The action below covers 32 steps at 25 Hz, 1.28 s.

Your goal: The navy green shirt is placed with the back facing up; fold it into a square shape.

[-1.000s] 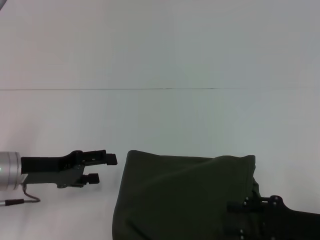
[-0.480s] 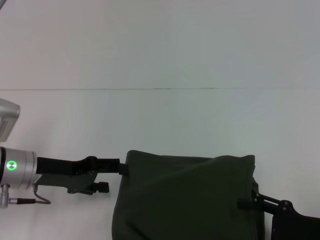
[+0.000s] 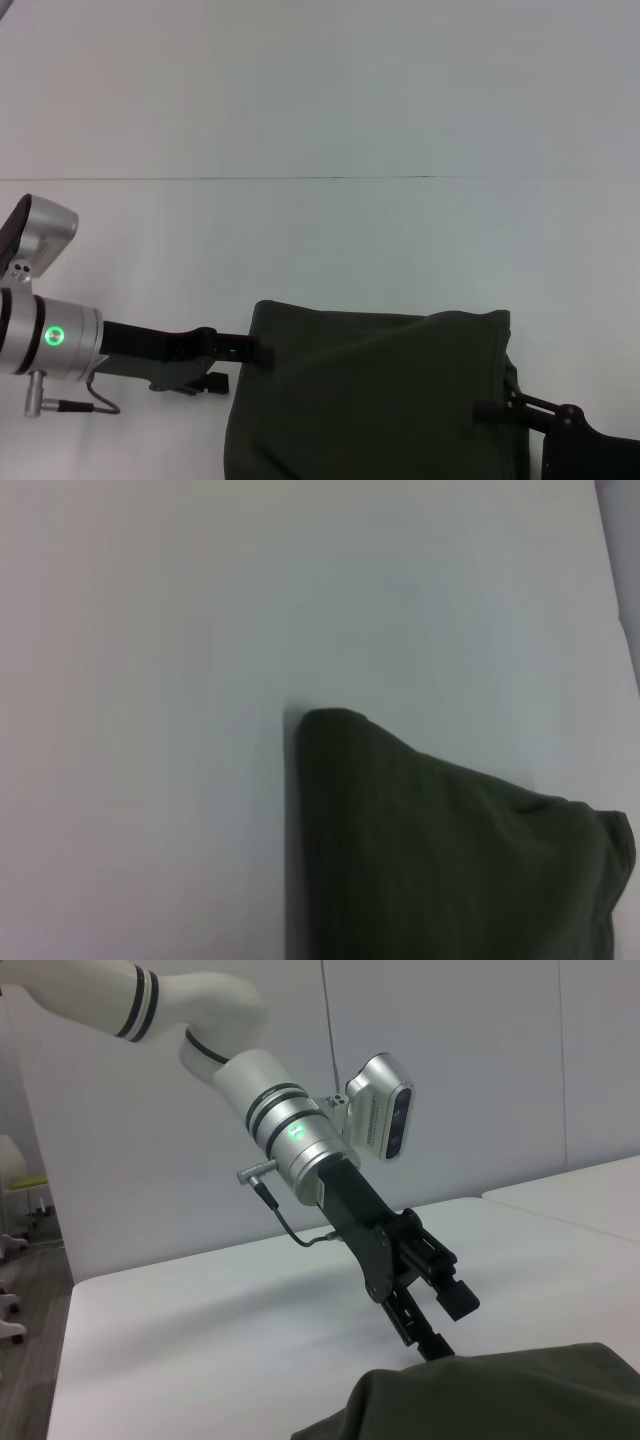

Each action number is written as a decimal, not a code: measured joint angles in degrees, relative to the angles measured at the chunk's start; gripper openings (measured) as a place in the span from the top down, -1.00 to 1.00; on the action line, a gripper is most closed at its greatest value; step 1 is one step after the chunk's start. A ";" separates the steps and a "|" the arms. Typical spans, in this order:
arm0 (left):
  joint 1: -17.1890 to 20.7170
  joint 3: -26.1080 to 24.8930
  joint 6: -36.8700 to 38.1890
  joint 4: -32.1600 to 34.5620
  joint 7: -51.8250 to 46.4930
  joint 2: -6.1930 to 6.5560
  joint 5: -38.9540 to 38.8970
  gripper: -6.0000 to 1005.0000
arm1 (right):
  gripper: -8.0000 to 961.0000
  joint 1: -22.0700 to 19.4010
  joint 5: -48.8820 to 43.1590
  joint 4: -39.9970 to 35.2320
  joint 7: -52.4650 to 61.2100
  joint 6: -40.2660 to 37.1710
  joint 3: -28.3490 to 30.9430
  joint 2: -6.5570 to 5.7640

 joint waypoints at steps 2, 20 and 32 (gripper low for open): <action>-0.21 0.02 -0.34 -0.14 0.00 -0.08 0.00 -0.81 | -0.96 -0.05 -0.01 0.02 0.00 0.00 0.00 0.02; -1.64 2.43 -3.14 -0.21 0.07 -1.95 -0.03 -0.75 | -0.96 -0.14 -0.01 0.08 0.00 0.01 0.01 0.29; -1.74 4.33 -4.12 0.11 0.36 -2.01 -0.08 -0.63 | -0.96 0.00 -0.01 0.08 0.12 0.04 0.41 0.29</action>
